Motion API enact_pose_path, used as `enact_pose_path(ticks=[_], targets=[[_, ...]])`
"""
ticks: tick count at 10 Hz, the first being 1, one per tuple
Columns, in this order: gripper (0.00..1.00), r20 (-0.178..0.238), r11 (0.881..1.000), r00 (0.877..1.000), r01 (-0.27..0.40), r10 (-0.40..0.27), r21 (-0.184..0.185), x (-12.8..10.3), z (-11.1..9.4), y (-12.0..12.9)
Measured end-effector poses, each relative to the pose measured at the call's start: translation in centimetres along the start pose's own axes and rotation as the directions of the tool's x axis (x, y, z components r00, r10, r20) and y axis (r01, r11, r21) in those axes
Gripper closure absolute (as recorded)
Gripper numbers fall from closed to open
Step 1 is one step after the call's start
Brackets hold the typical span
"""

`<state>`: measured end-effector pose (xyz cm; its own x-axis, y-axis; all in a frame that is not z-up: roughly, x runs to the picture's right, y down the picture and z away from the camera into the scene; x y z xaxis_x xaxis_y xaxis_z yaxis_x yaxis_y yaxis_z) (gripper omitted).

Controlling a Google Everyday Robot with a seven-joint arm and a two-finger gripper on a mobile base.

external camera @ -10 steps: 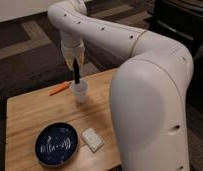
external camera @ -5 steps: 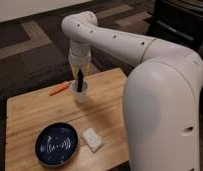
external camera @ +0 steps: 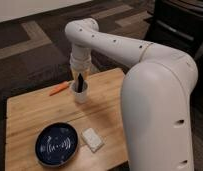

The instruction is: Place the eraser in the ceramic cup

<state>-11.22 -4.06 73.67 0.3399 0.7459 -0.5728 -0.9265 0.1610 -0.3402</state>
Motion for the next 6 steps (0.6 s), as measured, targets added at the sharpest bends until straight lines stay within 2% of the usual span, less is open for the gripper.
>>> enact_pose_path(ticks=[1,3,4,6], targets=[[0.45,0.0,1.0,1.0,0.0,0.0,0.0,0.0,0.0,-0.01],[0.23,0.0,1.0,1.0,0.0,0.0,0.0,0.0,0.0,-0.01],[0.2,0.0,1.0,1.0,0.0,0.0,0.0,0.0,0.0,0.0],[0.2,0.0,1.0,1.0,0.0,0.0,0.0,0.01,-0.01,-0.02]])
